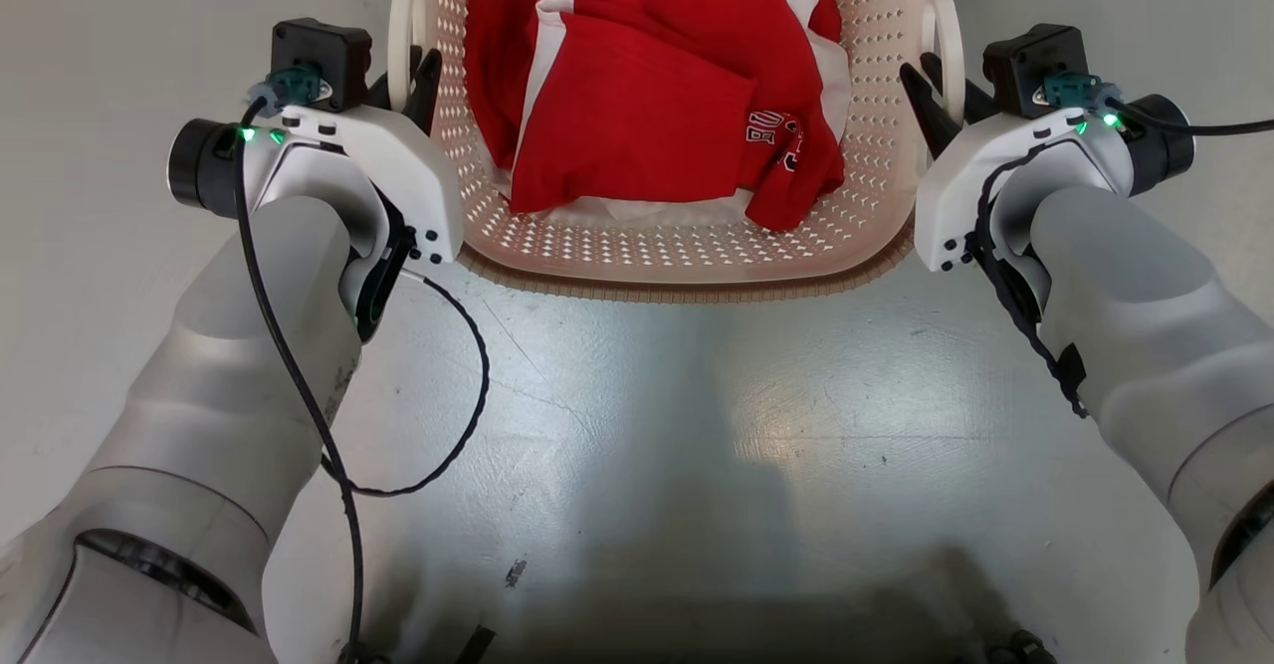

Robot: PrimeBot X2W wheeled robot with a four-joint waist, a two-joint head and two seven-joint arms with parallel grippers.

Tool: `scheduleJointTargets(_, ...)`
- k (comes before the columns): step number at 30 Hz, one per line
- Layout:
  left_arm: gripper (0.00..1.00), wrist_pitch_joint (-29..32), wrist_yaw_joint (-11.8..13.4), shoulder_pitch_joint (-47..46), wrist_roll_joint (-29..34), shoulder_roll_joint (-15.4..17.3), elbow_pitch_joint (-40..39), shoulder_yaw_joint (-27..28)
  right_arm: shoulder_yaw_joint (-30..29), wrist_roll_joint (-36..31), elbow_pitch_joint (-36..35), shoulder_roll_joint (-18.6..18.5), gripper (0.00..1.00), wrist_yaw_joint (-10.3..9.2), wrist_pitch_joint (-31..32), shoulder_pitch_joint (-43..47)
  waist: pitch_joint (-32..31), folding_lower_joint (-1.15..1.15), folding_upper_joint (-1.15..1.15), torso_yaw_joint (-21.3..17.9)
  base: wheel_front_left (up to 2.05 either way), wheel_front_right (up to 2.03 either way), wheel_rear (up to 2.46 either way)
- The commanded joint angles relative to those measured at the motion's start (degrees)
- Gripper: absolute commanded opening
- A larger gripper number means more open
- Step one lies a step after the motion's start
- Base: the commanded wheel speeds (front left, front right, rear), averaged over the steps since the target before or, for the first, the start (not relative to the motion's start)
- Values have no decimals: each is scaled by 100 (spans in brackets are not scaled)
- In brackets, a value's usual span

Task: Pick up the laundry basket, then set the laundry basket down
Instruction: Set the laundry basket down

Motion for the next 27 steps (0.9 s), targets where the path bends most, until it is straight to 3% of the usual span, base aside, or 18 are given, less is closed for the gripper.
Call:
scheduleJointTargets(1, 0, -85, 14, -152, 112, 143, -158, 143, 68, -148, 1, 73, 0, 43, -31, 237, 29, 0, 0, 3, 0, 0, 0)
scheduleJointTargets(12, 0, -85, -43, -70, 481, 66, -135, 551, -249, -383, 1, 52, 0, 43, -33, 210, 97, 0, 0, 9, 0, 0, 0)
scheduleJointTargets(13, 33, -85, -29, -60, 503, 28, -15, 615, -349, -437, 8, 34, 0, 43, -33, 193, 101, 0, 0, 6, 0, 0, 0)
scheduleJointTargets(14, 56, -85, -30, -62, 519, 8, 50, 633, -397, -471, 14, 28, 33, 43, -33, 195, 102, 0, 0, 6, 0, 0, 0)
scheduleJointTargets(15, 98, -85, -29, -65, 531, -11, 111, 652, -438, -507, 19, 28, 47, 43, -33, 202, 102, 0, 0, 6, 0, 0, 0)
scheduleJointTargets(16, 98, -85, -29, -65, 531, -11, 111, 652, -438, -507, 19, 28, 47, 43, -33, 202, 102, 0, 0, 6, 0, 0, 0)
scheduleJointTargets(18, 100, -85, -38, -69, 529, -60, 265, 682, -531, -588, 27, 22, 97, 43, -33, 204, 97, 0, 0, 8, 0, 0, 0)
scheduleJointTargets(27, 100, -85, -61, -115, 665, -84, 337, 842, -976, -972, 44, 47, 100, 43, -33, 252, 79, 0, 0, 27, 0, 0, 0)
